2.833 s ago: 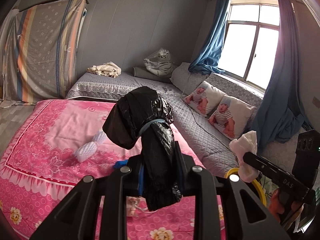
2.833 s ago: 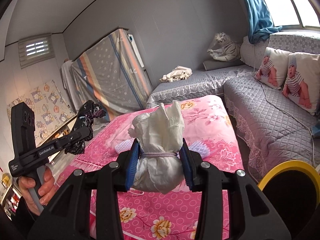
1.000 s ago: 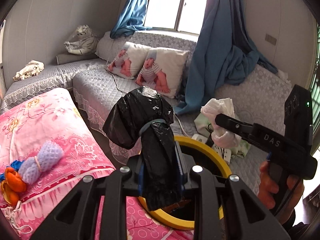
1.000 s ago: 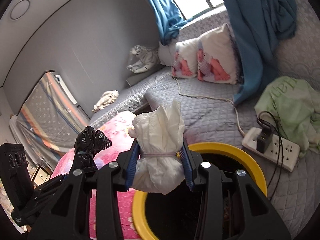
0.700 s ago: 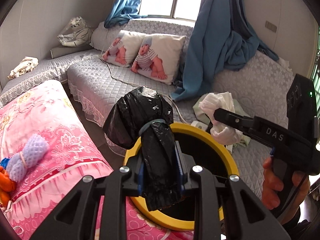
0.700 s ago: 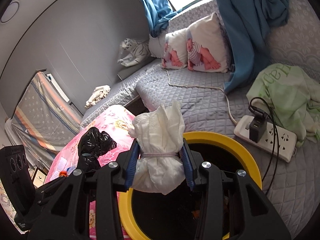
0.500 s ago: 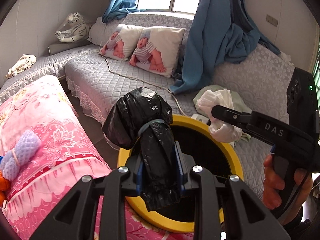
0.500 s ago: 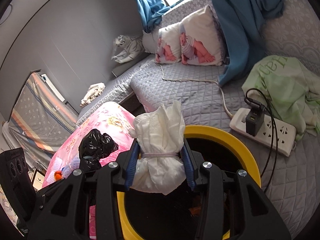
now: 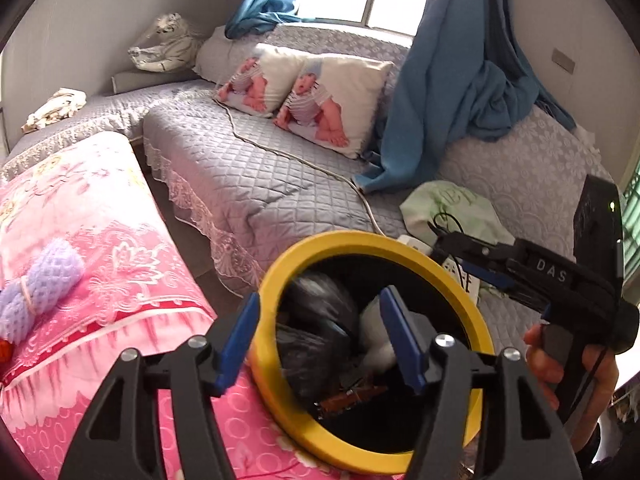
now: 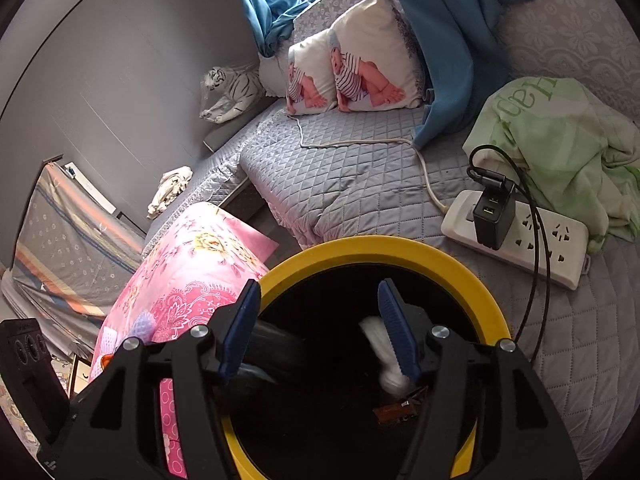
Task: Collect trash
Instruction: 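Open both tools above the yellow bin to drop the items inside, then move both open tools back over the remaining trash on the bed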
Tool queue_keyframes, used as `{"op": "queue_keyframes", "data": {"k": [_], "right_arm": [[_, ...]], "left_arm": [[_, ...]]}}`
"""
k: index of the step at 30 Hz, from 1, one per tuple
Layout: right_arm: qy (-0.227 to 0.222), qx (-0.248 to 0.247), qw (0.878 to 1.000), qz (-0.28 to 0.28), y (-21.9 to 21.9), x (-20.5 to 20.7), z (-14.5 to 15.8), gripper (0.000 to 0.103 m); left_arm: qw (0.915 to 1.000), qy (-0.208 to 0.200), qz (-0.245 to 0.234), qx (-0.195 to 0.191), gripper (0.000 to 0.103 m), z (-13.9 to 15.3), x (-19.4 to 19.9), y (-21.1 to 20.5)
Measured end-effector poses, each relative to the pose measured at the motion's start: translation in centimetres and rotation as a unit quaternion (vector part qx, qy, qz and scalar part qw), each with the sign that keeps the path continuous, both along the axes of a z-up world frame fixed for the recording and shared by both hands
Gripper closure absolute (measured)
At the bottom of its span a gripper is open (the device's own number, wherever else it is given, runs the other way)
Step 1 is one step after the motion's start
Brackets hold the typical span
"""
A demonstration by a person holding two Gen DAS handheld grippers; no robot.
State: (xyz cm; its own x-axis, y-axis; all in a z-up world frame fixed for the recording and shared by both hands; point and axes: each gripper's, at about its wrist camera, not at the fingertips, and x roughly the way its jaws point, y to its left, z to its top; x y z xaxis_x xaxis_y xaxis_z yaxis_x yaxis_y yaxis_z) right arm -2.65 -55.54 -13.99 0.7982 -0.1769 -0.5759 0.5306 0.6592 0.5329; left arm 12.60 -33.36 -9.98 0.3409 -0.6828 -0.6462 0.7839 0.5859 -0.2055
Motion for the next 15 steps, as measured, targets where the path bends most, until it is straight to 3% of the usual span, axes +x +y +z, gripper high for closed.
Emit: {"op": "queue_keyframes", "data": {"k": [6,15], "right_arm": [[-0.006,-0.003,1.0,0.0,0.1,-0.2,0.4,0.045],[-0.023,-0.025,0.999,0.027,1.8,0.6,2.1,0.035]], "left_arm": [[0.9994,-0.008,0.027,-0.02,0.036,1.4,1.1,2.0],[0.9944,-0.046,0.082,-0.048,0.024,4.6,2.6,6.3]]}}
